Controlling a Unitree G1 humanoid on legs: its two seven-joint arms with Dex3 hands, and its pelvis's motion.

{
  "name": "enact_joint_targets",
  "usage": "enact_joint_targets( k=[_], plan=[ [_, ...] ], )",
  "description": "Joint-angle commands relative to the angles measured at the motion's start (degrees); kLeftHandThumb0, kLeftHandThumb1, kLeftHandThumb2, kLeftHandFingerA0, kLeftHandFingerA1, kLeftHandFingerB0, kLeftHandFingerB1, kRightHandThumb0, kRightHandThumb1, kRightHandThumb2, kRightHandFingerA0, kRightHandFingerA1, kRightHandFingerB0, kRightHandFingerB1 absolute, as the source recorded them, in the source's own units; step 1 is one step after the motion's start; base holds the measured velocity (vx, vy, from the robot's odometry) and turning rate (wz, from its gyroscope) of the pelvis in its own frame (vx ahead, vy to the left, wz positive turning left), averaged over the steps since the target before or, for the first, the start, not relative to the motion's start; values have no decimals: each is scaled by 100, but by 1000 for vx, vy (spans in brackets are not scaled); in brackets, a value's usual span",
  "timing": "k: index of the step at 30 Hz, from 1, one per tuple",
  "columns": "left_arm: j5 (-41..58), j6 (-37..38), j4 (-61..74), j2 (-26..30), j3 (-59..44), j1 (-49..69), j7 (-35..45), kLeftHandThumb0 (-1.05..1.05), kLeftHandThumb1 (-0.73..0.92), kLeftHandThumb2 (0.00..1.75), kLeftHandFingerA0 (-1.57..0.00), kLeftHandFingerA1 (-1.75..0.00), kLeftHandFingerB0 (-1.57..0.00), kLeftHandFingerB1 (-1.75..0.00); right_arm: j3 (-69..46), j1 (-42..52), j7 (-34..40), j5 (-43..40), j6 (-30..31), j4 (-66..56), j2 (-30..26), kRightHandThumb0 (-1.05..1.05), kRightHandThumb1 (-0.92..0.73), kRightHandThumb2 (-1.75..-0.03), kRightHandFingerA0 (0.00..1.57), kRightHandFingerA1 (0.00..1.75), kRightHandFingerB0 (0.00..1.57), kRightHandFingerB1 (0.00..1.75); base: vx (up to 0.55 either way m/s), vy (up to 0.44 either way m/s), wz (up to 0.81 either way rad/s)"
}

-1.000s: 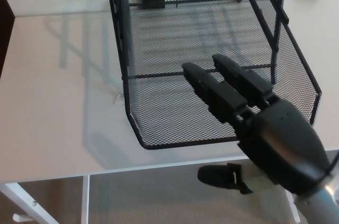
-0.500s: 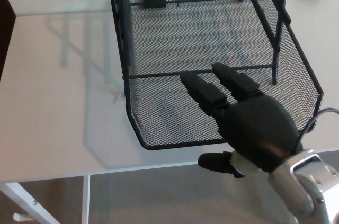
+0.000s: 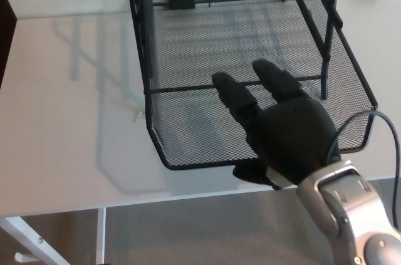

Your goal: The robot walk towards a table in front and then pushes a layer of a file tray back to its original position using its right hand

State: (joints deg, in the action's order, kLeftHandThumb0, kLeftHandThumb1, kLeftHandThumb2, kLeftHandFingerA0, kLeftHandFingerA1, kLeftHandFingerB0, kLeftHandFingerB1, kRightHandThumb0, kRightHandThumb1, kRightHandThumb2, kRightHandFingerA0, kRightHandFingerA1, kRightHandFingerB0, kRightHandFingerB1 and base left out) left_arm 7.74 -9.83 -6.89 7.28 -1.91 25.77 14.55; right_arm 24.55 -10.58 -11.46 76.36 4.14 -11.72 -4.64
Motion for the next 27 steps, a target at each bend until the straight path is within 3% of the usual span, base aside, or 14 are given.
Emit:
enact_joint_targets(
  k=[1, 13, 14, 15, 27],
  plan=[
    [-49, 74, 62, 130, 7, 23, 96, -24, 61, 58, -61, -47, -45, -40, 123, -296, 110, 222, 383, 261, 48, -87, -59, -90, 0, 0, 0, 2, 0, 0, 0],
    [66, 30, 132, 85, -45, 29, 152, -23, 61, 59, -63, -48, -47, -41, 248, -978, -195, 119, 888, 1409, 45, -90, -59, -92, 0, 0, 0, 1, 0, 0, 0],
    [70, 32, 147, 85, -46, 35, 158, -23, 61, 58, -63, -49, -47, -41, 254, -1042, -225, 107, 923, 1517, 39, -78, -52, -79, 0, 0, 0, 4, 0, 0, 0],
    [63, 22, 180, 96, -40, 34, 161, -23, 61, 58, -62, -48, -47, -41, 249, -1176, -231, 89, 961, 1752, 19, -84, -55, -93, 0, 7, 0, 7, 0, 0, 0],
    [13, -82, 218, 83, -26, -4, 122, -22, 61, 58, -64, -48, -46, -40, 276, -2181, -185, -254, 1078, 2595, -22, -88, -54, -89, 0, 0, 0, 1, 0, 0, 0]
  ],
)
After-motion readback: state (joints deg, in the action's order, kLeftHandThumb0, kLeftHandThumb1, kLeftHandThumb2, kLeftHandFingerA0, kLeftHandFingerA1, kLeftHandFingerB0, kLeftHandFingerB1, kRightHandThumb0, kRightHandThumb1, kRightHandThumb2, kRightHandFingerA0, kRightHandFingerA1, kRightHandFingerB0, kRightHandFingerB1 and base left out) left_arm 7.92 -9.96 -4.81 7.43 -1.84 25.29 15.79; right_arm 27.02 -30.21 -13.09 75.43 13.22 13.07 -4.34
